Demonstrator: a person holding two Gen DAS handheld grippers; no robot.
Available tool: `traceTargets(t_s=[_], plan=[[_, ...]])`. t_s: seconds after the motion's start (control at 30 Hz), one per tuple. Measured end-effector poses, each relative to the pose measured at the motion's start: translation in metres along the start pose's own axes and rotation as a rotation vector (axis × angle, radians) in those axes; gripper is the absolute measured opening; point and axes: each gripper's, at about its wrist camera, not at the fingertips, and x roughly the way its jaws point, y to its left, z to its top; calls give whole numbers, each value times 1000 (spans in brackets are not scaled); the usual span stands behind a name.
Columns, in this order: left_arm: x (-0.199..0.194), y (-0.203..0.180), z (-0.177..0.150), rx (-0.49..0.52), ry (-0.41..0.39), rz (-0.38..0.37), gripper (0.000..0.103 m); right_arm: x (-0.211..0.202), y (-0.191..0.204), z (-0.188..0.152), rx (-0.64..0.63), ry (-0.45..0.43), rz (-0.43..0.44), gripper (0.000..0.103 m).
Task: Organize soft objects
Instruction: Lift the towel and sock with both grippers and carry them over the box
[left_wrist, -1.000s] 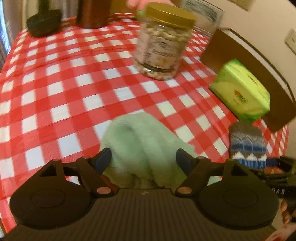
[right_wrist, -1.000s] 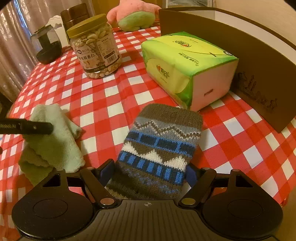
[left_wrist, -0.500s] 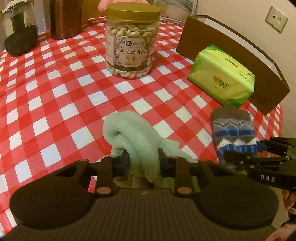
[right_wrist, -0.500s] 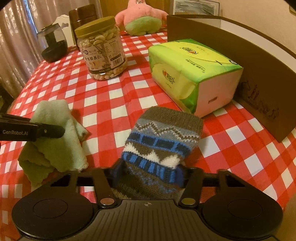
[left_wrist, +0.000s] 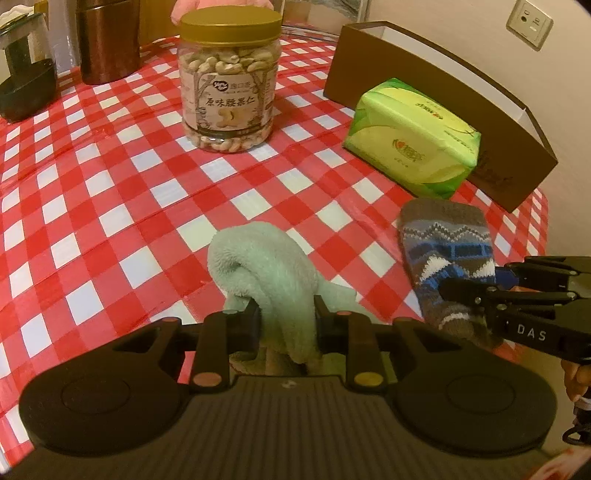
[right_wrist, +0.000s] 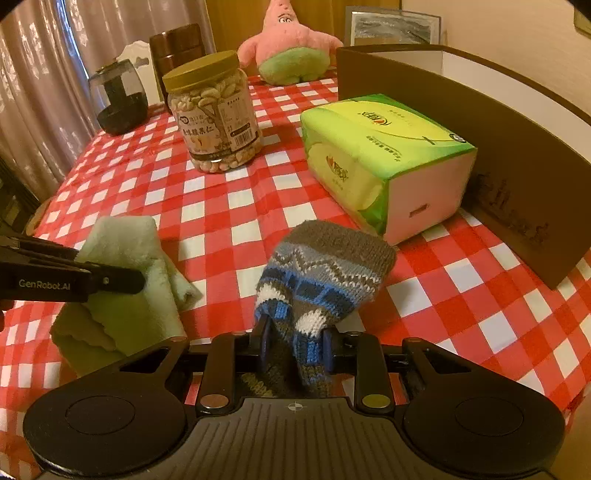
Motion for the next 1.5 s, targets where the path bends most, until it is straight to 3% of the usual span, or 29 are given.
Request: traceTargets(t_s=[0.4, 0.93, 1.5], plan=[[-21, -38, 3, 68, -22, -69, 23, -42, -27, -17, 71, -13, 16, 27], [-48, -124, 39, 205, -105, -235, 23, -115, -92, -32, 195, -71, -65, 27], [-47, -210, 117, 293, -237, -348, 23, -174, -158, 16, 185, -188, -156, 27]])
